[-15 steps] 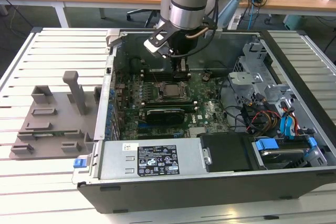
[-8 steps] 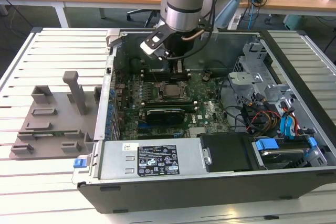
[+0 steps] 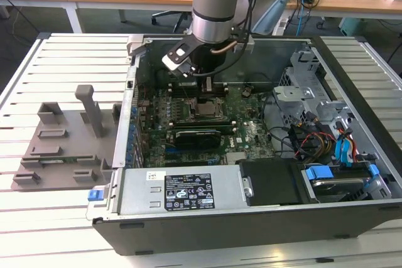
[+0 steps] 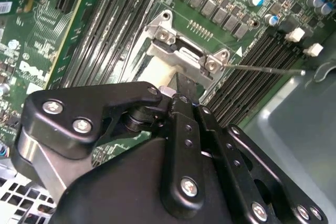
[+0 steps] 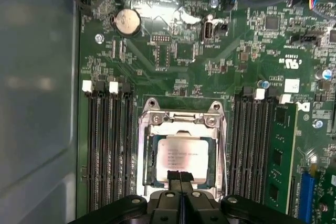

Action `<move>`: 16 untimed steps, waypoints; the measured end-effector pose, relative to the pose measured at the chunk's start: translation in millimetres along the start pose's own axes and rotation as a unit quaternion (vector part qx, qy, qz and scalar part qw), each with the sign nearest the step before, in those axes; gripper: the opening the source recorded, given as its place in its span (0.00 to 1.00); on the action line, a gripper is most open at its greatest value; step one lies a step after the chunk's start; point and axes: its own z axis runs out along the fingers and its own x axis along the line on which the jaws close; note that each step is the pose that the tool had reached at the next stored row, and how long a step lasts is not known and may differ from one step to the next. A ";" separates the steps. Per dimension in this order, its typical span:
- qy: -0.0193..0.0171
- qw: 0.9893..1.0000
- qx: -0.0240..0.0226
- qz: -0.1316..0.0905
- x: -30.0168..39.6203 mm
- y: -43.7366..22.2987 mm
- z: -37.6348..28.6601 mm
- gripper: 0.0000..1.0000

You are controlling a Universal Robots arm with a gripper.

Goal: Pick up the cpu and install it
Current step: 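Close the cpu cover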

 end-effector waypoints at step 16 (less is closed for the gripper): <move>0.000 1.000 0.000 0.000 0.9 -7.4 16.4 0.11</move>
